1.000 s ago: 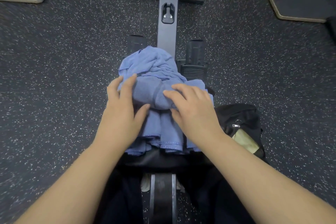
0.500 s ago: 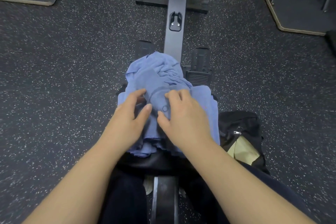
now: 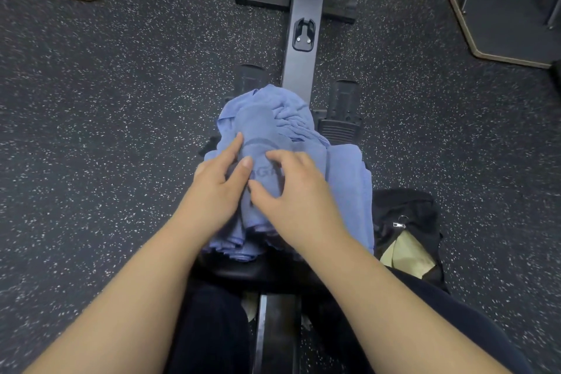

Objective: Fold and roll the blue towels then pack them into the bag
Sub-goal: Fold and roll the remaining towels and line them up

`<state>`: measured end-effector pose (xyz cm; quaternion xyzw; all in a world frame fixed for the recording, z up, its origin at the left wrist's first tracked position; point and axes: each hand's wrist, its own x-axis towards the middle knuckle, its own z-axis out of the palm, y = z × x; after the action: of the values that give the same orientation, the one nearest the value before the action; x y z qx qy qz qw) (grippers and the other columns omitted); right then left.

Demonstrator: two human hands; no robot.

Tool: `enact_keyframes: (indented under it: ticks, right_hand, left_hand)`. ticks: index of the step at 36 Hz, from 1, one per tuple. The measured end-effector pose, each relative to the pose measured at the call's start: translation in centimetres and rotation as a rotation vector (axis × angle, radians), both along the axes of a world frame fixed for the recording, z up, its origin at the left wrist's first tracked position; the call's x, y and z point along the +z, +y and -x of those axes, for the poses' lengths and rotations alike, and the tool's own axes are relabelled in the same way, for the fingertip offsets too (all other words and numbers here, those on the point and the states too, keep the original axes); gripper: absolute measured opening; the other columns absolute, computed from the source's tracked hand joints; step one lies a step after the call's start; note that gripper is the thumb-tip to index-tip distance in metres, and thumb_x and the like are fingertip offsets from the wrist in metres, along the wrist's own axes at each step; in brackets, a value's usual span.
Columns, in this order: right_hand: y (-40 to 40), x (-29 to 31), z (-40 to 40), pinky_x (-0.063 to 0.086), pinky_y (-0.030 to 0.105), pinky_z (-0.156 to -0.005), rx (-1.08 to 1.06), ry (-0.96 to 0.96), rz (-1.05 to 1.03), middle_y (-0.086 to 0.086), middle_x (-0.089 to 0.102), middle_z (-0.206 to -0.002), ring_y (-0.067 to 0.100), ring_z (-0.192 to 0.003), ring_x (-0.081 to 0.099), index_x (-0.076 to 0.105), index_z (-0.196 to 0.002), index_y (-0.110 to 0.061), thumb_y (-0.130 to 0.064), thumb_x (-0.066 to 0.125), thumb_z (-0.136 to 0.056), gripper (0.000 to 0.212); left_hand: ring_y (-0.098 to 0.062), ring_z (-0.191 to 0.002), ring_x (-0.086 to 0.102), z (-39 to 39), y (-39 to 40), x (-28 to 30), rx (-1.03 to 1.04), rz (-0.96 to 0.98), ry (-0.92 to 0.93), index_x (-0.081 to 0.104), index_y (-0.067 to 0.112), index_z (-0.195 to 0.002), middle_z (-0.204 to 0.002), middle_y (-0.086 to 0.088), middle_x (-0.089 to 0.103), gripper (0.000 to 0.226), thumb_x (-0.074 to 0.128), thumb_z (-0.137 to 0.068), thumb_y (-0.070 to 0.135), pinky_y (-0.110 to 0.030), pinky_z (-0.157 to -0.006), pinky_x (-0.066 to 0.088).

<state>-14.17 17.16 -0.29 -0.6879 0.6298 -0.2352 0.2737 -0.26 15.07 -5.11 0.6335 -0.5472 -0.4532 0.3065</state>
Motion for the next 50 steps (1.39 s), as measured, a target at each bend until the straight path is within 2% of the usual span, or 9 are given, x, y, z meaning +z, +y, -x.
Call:
enact_keyframes:
  ticks: [8,16,27,30,33,37,41,46,50]
  right_hand:
    - [0.0,-0.6,-0.5,0.039,0.025,-0.096,0.033,-0.081,-0.038,0.001,0.053,-0.122,0.016,-0.104,0.054,0.054,-0.132,-0.021,-0.031,0.062,-0.089,0.045]
    - [0.0,-0.9,-0.5,0.036,0.005,-0.082,0.073,-0.181,-0.065,-0.003,0.053,-0.114,0.003,-0.083,0.052,0.057,-0.129,-0.020,-0.020,0.060,-0.090,0.039]
    - [0.0,-1.5,0.2,0.038,0.012,-0.095,0.107,-0.210,-0.107,0.001,0.054,-0.126,0.007,-0.103,0.054,0.055,-0.133,-0.013,-0.006,0.052,-0.093,0.040]
    - [-0.2,-1.8,0.6,0.038,0.023,-0.103,0.110,-0.194,-0.110,0.000,0.054,-0.129,0.012,-0.115,0.052,0.055,-0.133,-0.014,-0.005,0.049,-0.093,0.041]
    - [-0.3,-2.1,1.2,0.035,0.015,-0.101,0.099,-0.172,-0.089,-0.002,0.055,-0.128,0.009,-0.116,0.050,0.057,-0.130,-0.014,-0.002,0.048,-0.092,0.041]
    - [-0.1,-3.0,2.0,0.025,0.007,-0.104,0.116,-0.086,-0.074,-0.001,0.050,-0.137,0.008,-0.124,0.043,0.051,-0.135,-0.013,0.000,0.047,-0.092,0.045]
    - [0.2,-3.3,2.4,0.021,0.016,-0.110,0.179,0.048,-0.098,-0.001,0.043,-0.145,0.015,-0.133,0.036,0.052,-0.136,-0.012,-0.004,0.045,-0.095,0.042]
    - [0.0,-4.0,3.0,0.016,0.046,-0.117,0.223,0.327,-0.051,-0.004,0.030,-0.154,0.020,-0.146,0.018,0.046,-0.139,-0.026,-0.027,0.044,-0.097,0.042]
    - [0.3,-4.4,3.6,0.001,0.049,-0.119,0.271,0.381,-0.152,-0.012,0.003,-0.160,0.010,-0.147,-0.007,0.027,-0.145,-0.038,-0.049,0.043,-0.094,0.054]
  left_hand:
    - [-0.016,-0.141,0.030,-0.3,-0.3,0.0,0.005,-0.024,-0.004,0.027,0.040,-0.148,-0.149,-0.001,0.040,0.088,0.037,-0.067,0.074,-0.043,-0.117,0.025]
    - [-0.019,-0.141,0.031,-0.4,-0.6,0.0,-0.003,0.017,-0.044,0.031,0.032,-0.150,-0.148,0.003,0.042,0.089,0.038,-0.072,0.075,-0.046,-0.117,0.024]
    - [-0.032,-0.131,0.043,-0.6,-1.1,-1.6,0.010,-0.012,-0.081,0.037,0.038,-0.144,-0.137,-0.005,0.052,0.086,0.040,-0.071,0.084,-0.054,-0.108,0.035]
    - [-0.032,-0.137,0.031,0.5,-0.8,-0.5,0.035,-0.041,-0.109,0.028,0.035,-0.149,-0.146,-0.009,0.040,0.072,0.043,-0.086,0.065,-0.049,-0.115,0.024]
    - [-0.025,-0.140,0.021,1.3,-0.2,0.1,0.029,0.020,-0.124,0.012,0.044,-0.148,-0.150,-0.012,0.027,0.060,0.045,-0.099,0.034,-0.036,-0.115,0.014]
    - [-0.016,-0.143,0.014,1.4,-0.3,0.0,-0.054,0.139,-0.107,0.004,0.055,-0.134,-0.154,-0.009,0.021,0.055,0.042,-0.100,0.032,-0.024,-0.112,0.008]
    - [-0.004,-0.144,0.008,1.5,-0.4,0.2,-0.123,0.135,-0.036,0.011,0.052,-0.136,-0.158,0.000,0.015,0.055,0.043,-0.101,0.024,-0.014,-0.106,0.006]
    - [-0.006,-0.147,0.006,1.4,-0.3,0.6,-0.130,0.109,-0.020,0.010,0.059,-0.130,-0.159,0.001,0.016,0.069,0.055,-0.079,0.050,-0.025,-0.116,0.010]
    - [-0.008,-0.147,0.007,1.4,-0.3,0.7,-0.142,0.121,-0.026,0.011,0.066,-0.125,-0.158,-0.001,0.019,0.069,0.053,-0.075,0.044,-0.033,-0.120,0.011]
